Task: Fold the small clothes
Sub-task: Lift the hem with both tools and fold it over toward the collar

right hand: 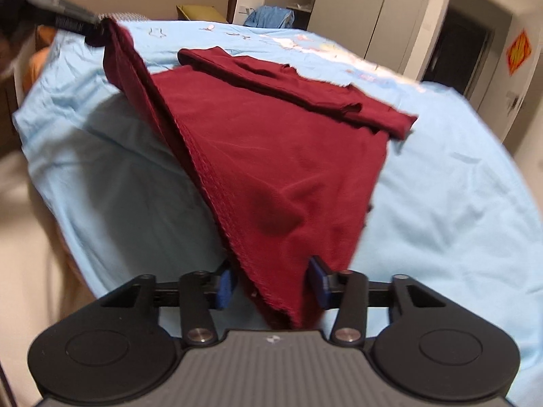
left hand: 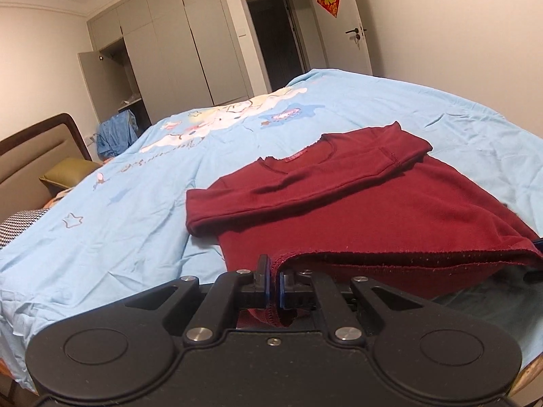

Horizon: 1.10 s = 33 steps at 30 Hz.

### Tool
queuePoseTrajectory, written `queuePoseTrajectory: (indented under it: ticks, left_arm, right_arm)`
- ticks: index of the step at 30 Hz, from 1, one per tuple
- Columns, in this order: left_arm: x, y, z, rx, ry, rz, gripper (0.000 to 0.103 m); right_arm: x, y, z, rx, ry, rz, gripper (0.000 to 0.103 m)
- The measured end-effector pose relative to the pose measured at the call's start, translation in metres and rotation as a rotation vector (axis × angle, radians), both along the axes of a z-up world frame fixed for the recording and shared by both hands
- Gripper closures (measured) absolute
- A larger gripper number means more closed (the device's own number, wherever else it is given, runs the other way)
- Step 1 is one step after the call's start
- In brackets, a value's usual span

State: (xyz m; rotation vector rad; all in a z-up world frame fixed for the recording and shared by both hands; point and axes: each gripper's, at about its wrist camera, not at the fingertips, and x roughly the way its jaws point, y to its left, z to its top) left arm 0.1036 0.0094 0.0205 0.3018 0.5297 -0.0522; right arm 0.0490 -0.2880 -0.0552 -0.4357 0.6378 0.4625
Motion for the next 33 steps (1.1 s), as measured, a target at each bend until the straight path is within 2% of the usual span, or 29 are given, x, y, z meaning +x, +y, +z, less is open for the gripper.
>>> queuePoseTrajectory:
  ticks: [3, 4, 5, 7, 9, 13, 15, 17, 24, 28, 30, 33]
  left_arm:
    - [-0.013, 0.000, 0.003, -0.001, -0.014, 0.001, 0.100]
    - [-0.018, 0.000, 0.004, -0.004, -0.017, 0.004, 0.100]
    - [-0.023, 0.001, 0.005, -0.009, -0.020, 0.009, 0.100]
    - [-0.034, 0.003, 0.008, -0.033, -0.028, 0.026, 0.100]
    - [-0.048, 0.010, 0.016, -0.096, -0.047, 0.048, 0.101]
    - [-0.073, 0.029, 0.036, -0.262, -0.074, 0.102, 0.101]
    - [-0.084, 0.043, 0.049, -0.372, -0.084, 0.100, 0.101]
    - [-0.097, 0.053, 0.063, -0.427, -0.102, 0.076, 0.101]
    - [-0.133, 0.071, 0.109, -0.500, -0.136, -0.059, 0.101]
    - [-0.140, 0.078, 0.124, -0.529, -0.132, -0.108, 0.101]
    - [-0.137, 0.078, 0.127, -0.510, -0.121, -0.138, 0.100]
    - [-0.122, 0.076, 0.129, -0.440, -0.080, -0.167, 0.100]
  right_arm:
    - [-0.010, -0.006, 0.002, 0.005, -0.051, -0.007, 0.078]
    - [-0.012, -0.009, 0.003, 0.015, -0.059, -0.017, 0.092]
    - [-0.014, -0.013, 0.005, 0.027, -0.069, -0.029, 0.096]
    - [-0.018, -0.021, 0.014, 0.063, -0.100, -0.045, 0.097]
    - [-0.025, -0.027, 0.027, 0.097, -0.146, -0.047, 0.097]
    - [-0.041, -0.035, 0.062, 0.150, -0.236, -0.016, 0.098]
    - [-0.051, -0.040, 0.081, 0.165, -0.270, 0.011, 0.098]
    - [-0.061, -0.047, 0.100, 0.191, -0.283, 0.052, 0.098]
    - [-0.097, -0.068, 0.162, 0.259, -0.277, 0.186, 0.098]
    - [-0.105, -0.078, 0.186, 0.309, -0.275, 0.227, 0.098]
    - [-0.100, -0.078, 0.194, 0.325, -0.283, 0.232, 0.098]
    - [-0.088, -0.081, 0.199, 0.317, -0.294, 0.236, 0.097]
